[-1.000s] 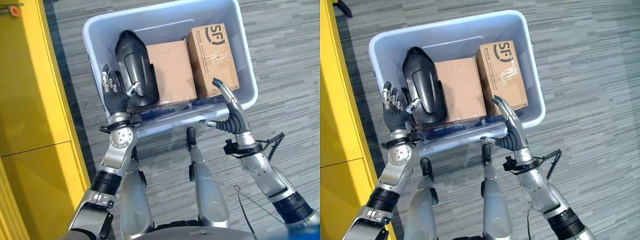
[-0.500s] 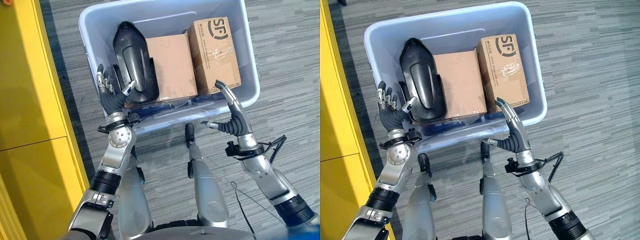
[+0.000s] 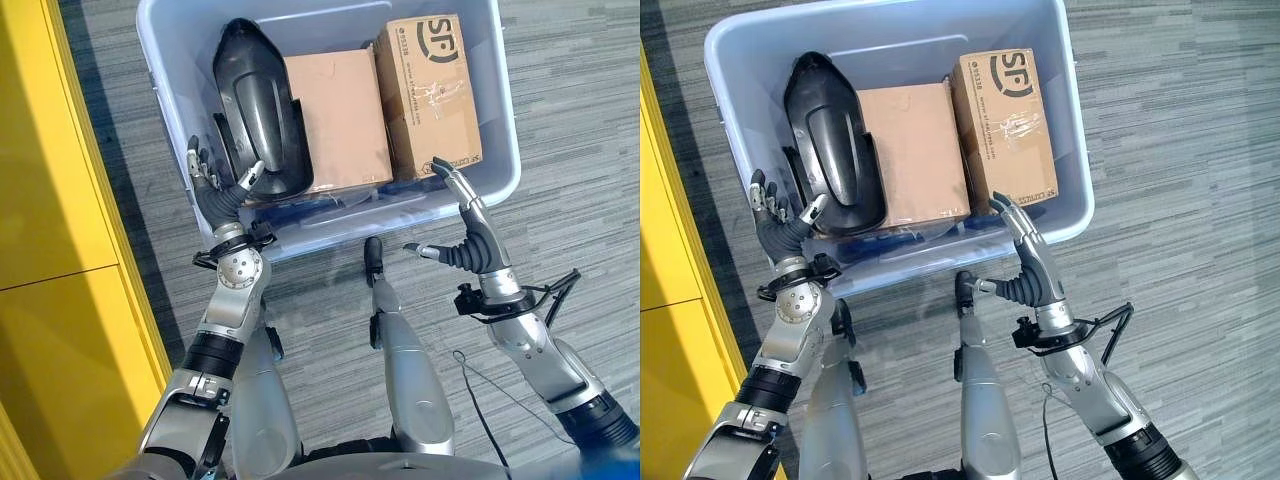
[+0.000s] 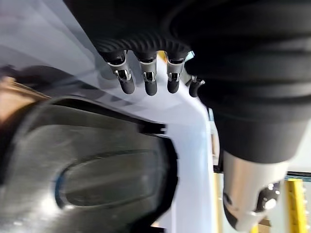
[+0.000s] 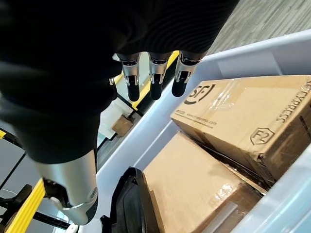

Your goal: Move parts from the plastic box to the shelf.

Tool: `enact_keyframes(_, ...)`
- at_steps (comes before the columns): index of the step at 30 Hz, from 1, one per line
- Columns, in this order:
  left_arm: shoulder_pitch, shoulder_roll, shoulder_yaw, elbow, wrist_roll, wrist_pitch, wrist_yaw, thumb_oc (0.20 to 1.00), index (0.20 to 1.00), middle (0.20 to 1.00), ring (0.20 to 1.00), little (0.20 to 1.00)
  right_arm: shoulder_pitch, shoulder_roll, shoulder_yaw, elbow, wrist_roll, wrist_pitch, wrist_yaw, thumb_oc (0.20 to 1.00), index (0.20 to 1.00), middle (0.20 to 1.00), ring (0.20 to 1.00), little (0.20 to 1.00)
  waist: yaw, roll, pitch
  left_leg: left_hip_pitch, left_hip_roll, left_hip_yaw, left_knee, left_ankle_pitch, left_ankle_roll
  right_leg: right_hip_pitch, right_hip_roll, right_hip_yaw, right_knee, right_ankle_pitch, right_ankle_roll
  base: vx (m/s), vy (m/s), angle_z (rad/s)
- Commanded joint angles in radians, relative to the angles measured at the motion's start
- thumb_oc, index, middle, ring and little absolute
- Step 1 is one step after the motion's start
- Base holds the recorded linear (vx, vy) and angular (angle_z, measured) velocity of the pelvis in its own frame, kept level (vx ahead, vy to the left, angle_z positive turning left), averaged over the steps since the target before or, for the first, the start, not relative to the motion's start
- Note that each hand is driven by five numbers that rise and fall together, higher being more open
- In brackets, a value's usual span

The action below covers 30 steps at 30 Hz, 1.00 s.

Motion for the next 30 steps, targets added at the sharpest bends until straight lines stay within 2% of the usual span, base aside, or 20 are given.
enact_keyframes(1, -0.05, 0.027, 0.047, 0.043, 0.048, -0.032, 0.038, 1.0, 1.0, 1.0, 1.0, 1.0, 0.004, -0.032, -0.034, -0.07, 0.033, -0.067, -0.029, 1.0, 1.0, 1.0, 1.0, 1.0, -0.005, -0.018, -0.03, 0.0, 0.038, -0.021, 0.019, 0.033, 0.002, 0.032, -0.077, 0.008, 0.183, -0.089, 0.079, 0.0, 0.0, 0.0)
enact_keyframes(13, -0.11, 0.058, 0.082, 0.198, 0.021, -0.025, 0.086, 1.0, 1.0, 1.0, 1.0, 1.0, 0.032, -0.053, -0.016, -0.103, 0.072, -0.097, -0.019, 1.0, 1.0, 1.0, 1.0, 1.0, -0.018, -0.041, -0.034, -0.035, 0.043, -0.033, 0.03, 0.031, 0.0, 0.018, -0.07, -0.002, 0.178, -0.084, 0.08, 0.0, -0.007, 0.03)
enact_keyframes(17, -0.158, 0.072, 0.111, 0.253, -0.078, -0.048, 0.079, 1.0, 1.0, 1.0, 1.0, 1.0, 0.048, -0.064, -0.012, -0.118, 0.085, -0.097, -0.01, 1.0, 1.0, 1.0, 1.0, 1.0, -0.027, -0.05, -0.037, -0.052, 0.044, -0.039, 0.036, 0.027, 0.001, 0.006, -0.065, -0.002, 0.18, -0.086, 0.079, 0.0, -0.014, -0.04)
enact_keyframes(30, -0.326, 0.179, 0.099, 0.491, -0.149, -0.006, 0.059, 1.0, 1.0, 1.0, 1.0, 1.0, 0.054, -0.099, 0.014, -0.135, 0.13, -0.119, 0.015, 1.0, 1.0, 1.0, 1.0, 1.0, -0.054, -0.059, -0.053, -0.098, 0.044, -0.048, 0.059, 0.017, 0.0, -0.029, -0.059, -0.001, 0.186, -0.083, 0.082, 0.0, 0.001, 0.0)
